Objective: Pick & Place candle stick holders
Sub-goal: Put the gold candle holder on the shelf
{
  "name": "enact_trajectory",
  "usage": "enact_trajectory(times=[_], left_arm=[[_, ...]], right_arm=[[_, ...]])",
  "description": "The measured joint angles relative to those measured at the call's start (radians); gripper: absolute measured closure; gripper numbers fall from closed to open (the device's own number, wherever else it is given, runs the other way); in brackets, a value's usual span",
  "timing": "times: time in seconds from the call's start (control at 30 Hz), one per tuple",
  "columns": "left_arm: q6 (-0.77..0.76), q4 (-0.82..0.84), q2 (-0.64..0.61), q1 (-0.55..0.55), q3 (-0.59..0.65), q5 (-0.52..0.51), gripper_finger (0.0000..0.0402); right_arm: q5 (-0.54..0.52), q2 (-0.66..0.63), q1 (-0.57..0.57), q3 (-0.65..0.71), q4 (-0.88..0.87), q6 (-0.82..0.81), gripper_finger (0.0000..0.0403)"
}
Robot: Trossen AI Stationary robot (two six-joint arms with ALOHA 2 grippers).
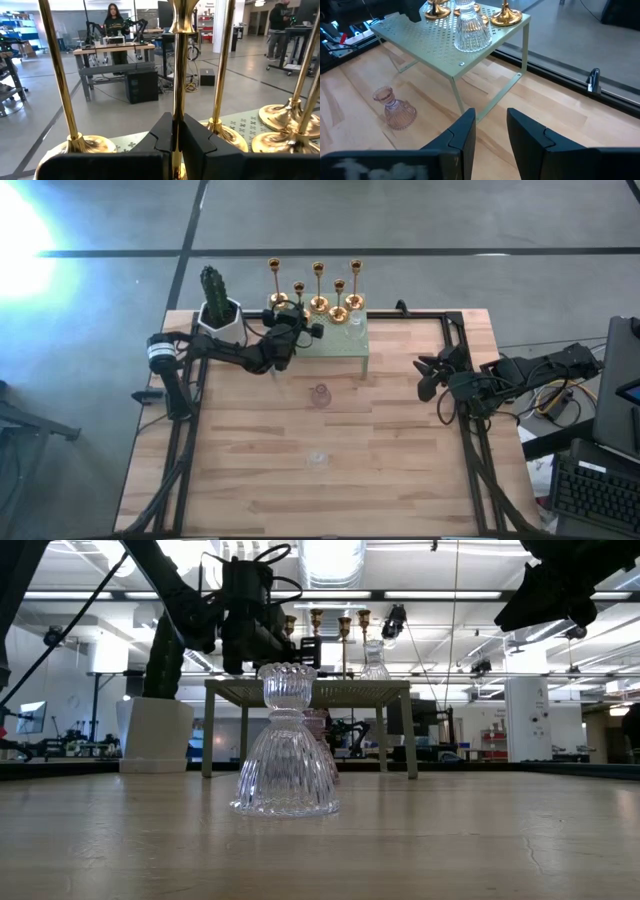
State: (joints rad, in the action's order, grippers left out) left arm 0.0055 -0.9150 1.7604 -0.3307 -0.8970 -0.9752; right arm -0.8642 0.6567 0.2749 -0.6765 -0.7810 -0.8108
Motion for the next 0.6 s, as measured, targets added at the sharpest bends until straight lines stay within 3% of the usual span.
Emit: enact_trajectory(times=[0.4,0.6], left_arm=[[-0.007,0.007,0.0,-0.012,0.001,0.014,0.0382],[-0.025,0.026,0.004,-0.014,0.004,0.015,0.0356]], right_arm=[[0.0,0.0,0.0,0.0,0.0,0.0,0.0317],[0.002,0.0,0.0,0.0,0.0,0.002,0.0321]])
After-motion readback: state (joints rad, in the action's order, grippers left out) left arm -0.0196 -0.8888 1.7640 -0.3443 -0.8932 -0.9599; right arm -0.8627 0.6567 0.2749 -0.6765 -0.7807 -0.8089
